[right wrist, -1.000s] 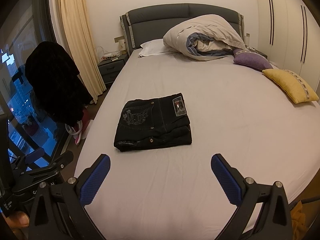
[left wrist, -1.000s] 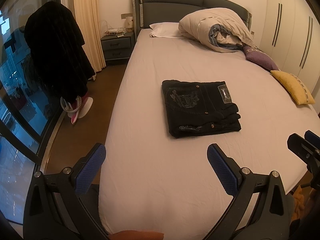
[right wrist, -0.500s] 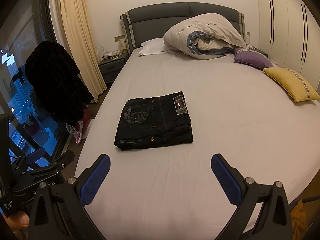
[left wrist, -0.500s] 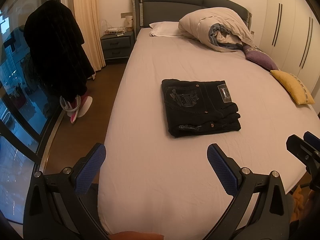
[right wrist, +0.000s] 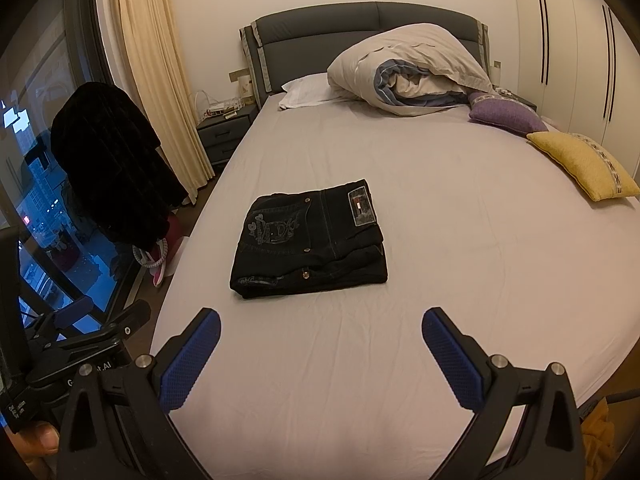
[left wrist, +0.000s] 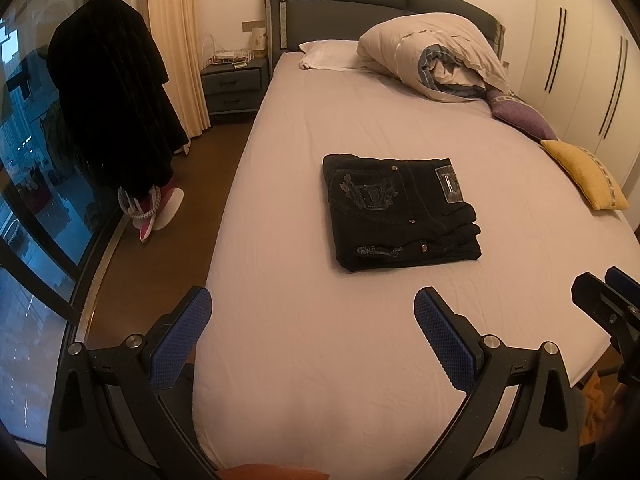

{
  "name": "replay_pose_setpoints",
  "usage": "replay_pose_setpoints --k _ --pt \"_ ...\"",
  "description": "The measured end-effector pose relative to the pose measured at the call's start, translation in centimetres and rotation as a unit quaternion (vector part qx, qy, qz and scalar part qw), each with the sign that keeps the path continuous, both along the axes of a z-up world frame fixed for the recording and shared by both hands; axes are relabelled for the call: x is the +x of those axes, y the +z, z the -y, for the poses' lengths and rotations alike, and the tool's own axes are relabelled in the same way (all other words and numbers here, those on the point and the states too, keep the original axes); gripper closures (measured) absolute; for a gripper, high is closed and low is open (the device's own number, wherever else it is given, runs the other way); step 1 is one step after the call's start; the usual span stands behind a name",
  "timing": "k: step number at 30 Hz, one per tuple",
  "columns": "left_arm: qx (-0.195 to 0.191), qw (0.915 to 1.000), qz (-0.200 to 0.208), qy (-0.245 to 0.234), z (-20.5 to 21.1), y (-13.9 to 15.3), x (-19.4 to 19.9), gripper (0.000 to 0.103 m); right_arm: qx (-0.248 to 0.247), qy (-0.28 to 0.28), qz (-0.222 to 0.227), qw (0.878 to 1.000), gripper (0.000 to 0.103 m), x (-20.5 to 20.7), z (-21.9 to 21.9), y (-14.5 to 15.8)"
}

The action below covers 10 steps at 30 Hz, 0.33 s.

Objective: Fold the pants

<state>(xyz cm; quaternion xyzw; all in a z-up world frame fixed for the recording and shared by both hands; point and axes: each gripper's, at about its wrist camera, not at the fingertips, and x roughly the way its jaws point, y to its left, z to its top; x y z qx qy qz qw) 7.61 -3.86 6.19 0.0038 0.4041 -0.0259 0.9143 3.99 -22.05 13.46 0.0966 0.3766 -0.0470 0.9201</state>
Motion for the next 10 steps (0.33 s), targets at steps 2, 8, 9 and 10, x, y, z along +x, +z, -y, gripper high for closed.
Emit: replay_pose_setpoints --k 2,8,9,10 --pt "0.000 1.0000 -0.001 0.000 0.16 -0.11 -0.14 0.000 0.001 0.001 -0.001 1.000 0.000 -0.06 -0.20 -0.22" --pt "0.002 1.0000 -0.001 0.000 0.07 -0.10 -0.10 0.000 0.007 0.002 -0.004 1.000 0.000 0.01 0.05 -0.26" --pt "0.003 1.0000 0.000 0.001 -0.04 -0.02 -0.03 0.000 0.008 0.002 -0.004 1.000 0.000 -0.06 0.03 -0.32" --pt "0.004 1.0000 0.001 0.001 -0.06 -0.03 -0.02 0.000 0.010 0.001 -0.005 1.000 0.000 -0.08 0.14 -0.30"
